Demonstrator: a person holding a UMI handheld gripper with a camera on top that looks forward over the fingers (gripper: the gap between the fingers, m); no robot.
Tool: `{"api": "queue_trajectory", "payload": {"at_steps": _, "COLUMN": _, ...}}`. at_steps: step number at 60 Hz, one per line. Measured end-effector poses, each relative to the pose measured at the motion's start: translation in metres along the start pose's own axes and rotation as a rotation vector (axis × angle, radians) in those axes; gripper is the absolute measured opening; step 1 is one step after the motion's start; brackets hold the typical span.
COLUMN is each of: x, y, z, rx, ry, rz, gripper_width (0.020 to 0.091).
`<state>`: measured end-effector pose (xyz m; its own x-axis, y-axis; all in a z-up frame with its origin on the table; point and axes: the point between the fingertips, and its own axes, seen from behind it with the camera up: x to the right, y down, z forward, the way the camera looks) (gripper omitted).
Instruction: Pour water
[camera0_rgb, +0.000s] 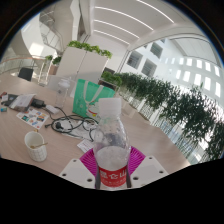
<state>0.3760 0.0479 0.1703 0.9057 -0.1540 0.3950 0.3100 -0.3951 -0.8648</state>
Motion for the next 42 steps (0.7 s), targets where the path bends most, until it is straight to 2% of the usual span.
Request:
{"api": "queue_trajectory", "payload": {"at_steps": 4, "x": 0.004, "y": -0.04, "z": 0.013, "rx": 0.041, "ry": 0.037, "rz": -0.286, "gripper_width": 0.0344}}
{"api": "queue_trajectory", "payload": {"at_steps": 9, "x": -0.021, "y": -0.07, "z": 0.032, "rx": 0.066, "ry": 0.084, "rz": -0.659, "gripper_width": 0.0345}}
{"api": "queue_trajectory", "payload": {"at_steps": 14, "x": -0.051, "y": -0.096, "z": 0.04, "rx": 0.123, "ry": 0.096, "rz": -1.058, "gripper_width": 0.0345}}
{"api": "queue_trajectory", "payload": {"at_steps": 24, "x": -0.107, "y": -0.099, "z": 0.052, "rx": 0.18, "ry": 0.089, "rz": -1.685, "gripper_width": 0.0345}}
{"api": "queue_trajectory", "payload": {"at_steps": 28, "x": -0.128, "y": -0.098, "z": 0.051, "rx": 0.233, "ry": 0.093, "rz": -1.893, "gripper_width": 0.0345}}
{"api": "queue_trajectory", "payload": {"at_steps": 31, "x": -0.133, "y": -0.096, "z": 0.05, "rx": 0.234, "ry": 0.099, "rz": -1.97, "gripper_width": 0.0344}}
{"api": "queue_trajectory", "payload": {"at_steps": 37, "x": -0.128, "y": -0.096, "z": 0.054, "rx": 0.17, "ry": 0.103, "rz": -1.986, "gripper_width": 0.0347}}
{"api": "queue_trajectory", "payload": {"at_steps": 42, "x": -0.132, "y": -0.088, "z": 0.056, "rx": 0.165, "ry": 0.083, "rz": -2.008, "gripper_width": 0.0345}}
